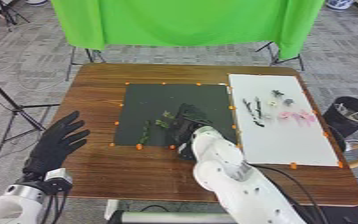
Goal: Arrange flowers
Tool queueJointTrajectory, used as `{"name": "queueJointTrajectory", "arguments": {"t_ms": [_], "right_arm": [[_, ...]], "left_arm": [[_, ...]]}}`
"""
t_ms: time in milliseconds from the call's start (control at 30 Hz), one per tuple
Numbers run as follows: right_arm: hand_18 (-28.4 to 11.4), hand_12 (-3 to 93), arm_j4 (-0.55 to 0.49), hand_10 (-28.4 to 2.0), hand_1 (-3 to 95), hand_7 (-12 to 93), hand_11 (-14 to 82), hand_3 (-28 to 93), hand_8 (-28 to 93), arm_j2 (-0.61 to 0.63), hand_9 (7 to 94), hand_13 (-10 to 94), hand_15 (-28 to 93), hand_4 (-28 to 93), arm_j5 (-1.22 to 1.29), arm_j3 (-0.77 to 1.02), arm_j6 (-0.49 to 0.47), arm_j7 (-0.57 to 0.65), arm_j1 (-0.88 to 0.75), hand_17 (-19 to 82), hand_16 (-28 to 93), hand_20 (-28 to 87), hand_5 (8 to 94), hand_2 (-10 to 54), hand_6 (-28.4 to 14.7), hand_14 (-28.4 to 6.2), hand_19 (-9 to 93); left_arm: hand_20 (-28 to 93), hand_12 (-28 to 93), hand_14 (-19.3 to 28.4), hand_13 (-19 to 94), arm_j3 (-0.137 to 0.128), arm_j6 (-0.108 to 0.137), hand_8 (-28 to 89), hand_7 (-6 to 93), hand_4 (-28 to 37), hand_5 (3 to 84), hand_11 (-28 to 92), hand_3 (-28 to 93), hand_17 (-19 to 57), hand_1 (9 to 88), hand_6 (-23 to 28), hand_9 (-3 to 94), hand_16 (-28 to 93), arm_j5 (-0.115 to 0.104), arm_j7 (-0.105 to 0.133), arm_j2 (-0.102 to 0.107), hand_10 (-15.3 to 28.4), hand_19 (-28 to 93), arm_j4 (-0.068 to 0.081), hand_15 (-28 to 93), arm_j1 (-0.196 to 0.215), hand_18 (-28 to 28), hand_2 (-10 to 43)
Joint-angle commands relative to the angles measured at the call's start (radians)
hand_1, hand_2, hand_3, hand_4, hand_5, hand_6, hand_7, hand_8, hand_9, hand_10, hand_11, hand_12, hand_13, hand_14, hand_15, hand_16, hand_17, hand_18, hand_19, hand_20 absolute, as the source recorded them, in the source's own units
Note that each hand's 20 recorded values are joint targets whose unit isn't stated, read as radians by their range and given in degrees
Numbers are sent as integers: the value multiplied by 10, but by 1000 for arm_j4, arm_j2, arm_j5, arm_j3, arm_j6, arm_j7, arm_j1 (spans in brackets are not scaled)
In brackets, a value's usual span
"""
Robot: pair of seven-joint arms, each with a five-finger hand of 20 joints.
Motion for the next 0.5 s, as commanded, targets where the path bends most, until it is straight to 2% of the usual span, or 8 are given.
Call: {"name": "queueJointTrajectory", "arguments": {"t_ms": [33, 100, 300, 400, 500], "right_arm": [[-224, 504, 11, -70, 367, 445, 663, 843, 219, -36, 866, 828, 851, -176, -56, -6, 13, 21, -21, 510, 387, 578, 835, -85, 40, -72, 932], [-222, 494, 19, -66, 359, 434, 654, 845, 216, -47, 875, 838, 843, -175, -60, -1, 21, 22, -23, 523, 384, 576, 843, -75, 40, -68, 932], [-220, 487, 35, -64, 340, 411, 639, 847, 202, -52, 885, 846, 833, -177, -56, 0, 41, 9, -33, 532, 391, 576, 859, -52, 35, -65, 932], [-222, 489, 45, -66, 328, 405, 632, 849, 190, -44, 883, 844, 830, -183, -63, -10, 46, 11, -23, 530, 397, 578, 862, -46, 31, -67, 932], [-223, 492, 45, -69, 317, 399, 629, 847, 181, -35, 875, 835, 829, -188, -74, -11, 35, 4, -21, 517, 401, 576, 855, -47, 24, -70, 932]], "left_arm": [[85, 160, 163, 210, 2, -17, -109, 207, -243, 265, 191, 693, -97, 259, 26, 240, 1, 10, -18, -9, 117, 429, 1, 301, 1, 230, -37], [84, 159, 163, 209, 5, -17, -108, 208, -243, 265, 191, 693, -97, 259, 25, 240, 2, 10, -23, -10, 117, 429, 4, 302, -7, 230, -37], [84, 160, 163, 209, 9, -12, -108, 208, -242, 265, 192, 693, -97, 258, 25, 239, 2, 8, -17, -6, 117, 429, 3, 301, -7, 230, -37], [84, 161, 163, 210, 13, -16, -109, 207, -242, 265, 192, 693, -97, 258, 26, 240, 2, 8, -17, -5, 117, 429, 8, 300, -17, 230, -37], [85, 161, 164, 209, 10, -8, -109, 207, -242, 265, 194, 693, -97, 258, 26, 240, 2, 5, -10, -3, 118, 429, 3, 301, -8, 230, -37]]}}
